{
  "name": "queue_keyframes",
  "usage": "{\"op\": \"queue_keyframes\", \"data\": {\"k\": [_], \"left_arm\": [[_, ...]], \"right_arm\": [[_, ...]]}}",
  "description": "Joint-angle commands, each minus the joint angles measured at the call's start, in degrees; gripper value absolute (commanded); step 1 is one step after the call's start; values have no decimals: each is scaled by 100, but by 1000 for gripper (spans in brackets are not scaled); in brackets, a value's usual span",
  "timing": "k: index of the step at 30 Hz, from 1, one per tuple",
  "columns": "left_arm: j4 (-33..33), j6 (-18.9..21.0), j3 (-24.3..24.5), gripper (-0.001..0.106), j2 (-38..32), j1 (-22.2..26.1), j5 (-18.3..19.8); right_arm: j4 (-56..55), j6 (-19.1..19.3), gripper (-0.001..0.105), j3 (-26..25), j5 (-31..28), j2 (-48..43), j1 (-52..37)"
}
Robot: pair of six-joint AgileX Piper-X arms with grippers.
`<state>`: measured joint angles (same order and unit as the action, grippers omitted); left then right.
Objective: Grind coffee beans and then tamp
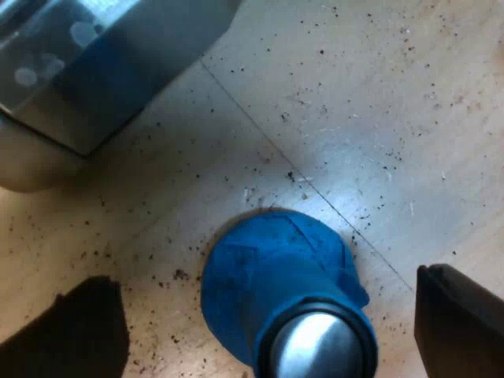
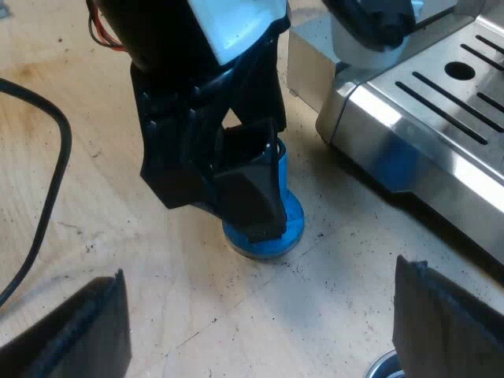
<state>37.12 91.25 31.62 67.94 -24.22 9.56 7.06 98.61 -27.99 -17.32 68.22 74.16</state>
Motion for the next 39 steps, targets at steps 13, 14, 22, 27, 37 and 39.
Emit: {"op": "queue_keyframes", "data": {"k": [13,14,22,27,37,39], "left_arm": [[810,-373,432,0,-55,-9,-217],[853,-373,479,0,-72,-9,-217],[1334,-590,1499,0,-556,-9,-217],[1844,-675,2119,0,-561,-9,-149],[1871,-675,2423,0,-561,-973,-114],[1871,-675,2423,0,-501,-1304,-206]], "right_arm": [[87,63,70,-14,-207,-105,20],[87,62,70,-14,-208,-151,21],[-350,62,70,-14,-337,-891,19],[-1332,19,70,78,-823,-1553,19],[-1360,-489,70,1086,-1099,-2493,19],[-1281,-465,70,1318,-1004,-2544,19]]}}
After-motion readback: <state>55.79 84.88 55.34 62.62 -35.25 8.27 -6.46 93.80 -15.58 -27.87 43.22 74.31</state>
